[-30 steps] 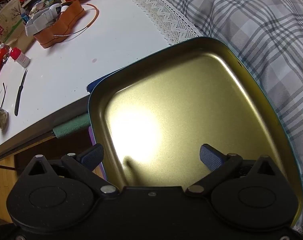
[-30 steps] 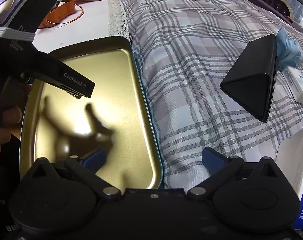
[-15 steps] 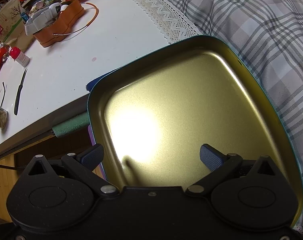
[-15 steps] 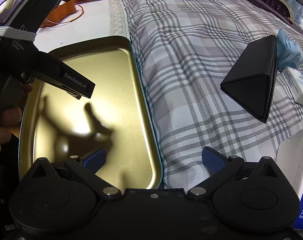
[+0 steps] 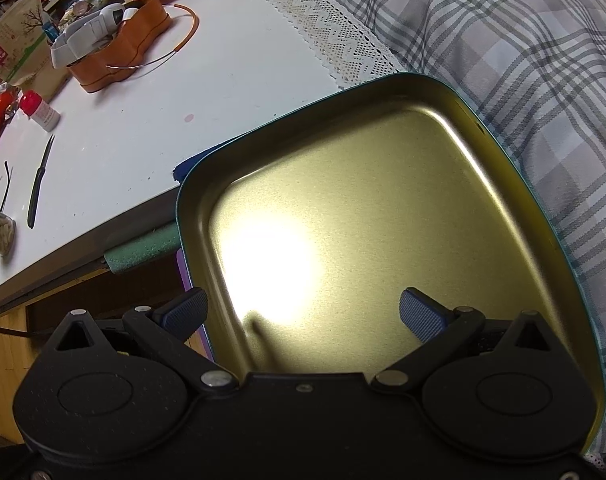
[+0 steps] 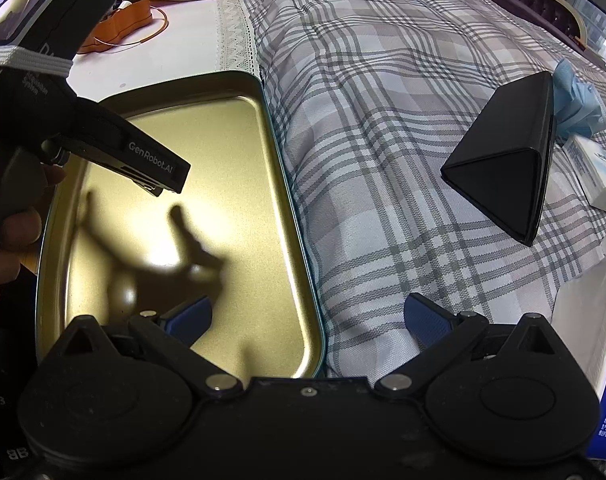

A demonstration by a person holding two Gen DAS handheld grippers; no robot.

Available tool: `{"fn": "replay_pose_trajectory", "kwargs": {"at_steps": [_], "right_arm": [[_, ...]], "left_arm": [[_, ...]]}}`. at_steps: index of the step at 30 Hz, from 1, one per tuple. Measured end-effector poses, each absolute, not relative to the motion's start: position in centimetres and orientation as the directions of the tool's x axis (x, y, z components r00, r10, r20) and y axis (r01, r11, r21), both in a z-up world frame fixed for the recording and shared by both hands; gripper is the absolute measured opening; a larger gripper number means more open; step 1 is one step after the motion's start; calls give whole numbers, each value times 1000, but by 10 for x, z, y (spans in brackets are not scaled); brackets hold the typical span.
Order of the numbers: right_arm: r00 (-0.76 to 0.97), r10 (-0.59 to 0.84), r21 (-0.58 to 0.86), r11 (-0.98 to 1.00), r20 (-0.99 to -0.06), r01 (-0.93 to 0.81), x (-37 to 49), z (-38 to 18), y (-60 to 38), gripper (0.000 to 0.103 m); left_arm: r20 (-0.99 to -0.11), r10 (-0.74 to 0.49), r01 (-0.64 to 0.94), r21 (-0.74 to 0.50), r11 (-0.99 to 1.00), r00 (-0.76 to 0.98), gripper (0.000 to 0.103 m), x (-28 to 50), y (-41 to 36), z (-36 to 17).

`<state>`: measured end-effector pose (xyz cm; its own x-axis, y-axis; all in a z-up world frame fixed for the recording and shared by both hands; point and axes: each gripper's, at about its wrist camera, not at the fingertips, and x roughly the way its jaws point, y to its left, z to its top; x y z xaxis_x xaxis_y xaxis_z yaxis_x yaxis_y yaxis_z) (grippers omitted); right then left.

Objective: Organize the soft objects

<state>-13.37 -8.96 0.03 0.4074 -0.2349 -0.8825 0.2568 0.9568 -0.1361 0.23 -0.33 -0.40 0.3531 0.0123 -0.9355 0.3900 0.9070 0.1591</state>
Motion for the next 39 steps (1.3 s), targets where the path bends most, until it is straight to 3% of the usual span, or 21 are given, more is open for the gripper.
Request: {"fn": "replay_pose_trajectory", "kwargs": {"at_steps": [39], "right_arm": [[411,-269,-190,956,-871,225,-132,-4,-84,103]], "left_arm": [[-937,-2,375,138,917,349,99,5,5,-1]]}}
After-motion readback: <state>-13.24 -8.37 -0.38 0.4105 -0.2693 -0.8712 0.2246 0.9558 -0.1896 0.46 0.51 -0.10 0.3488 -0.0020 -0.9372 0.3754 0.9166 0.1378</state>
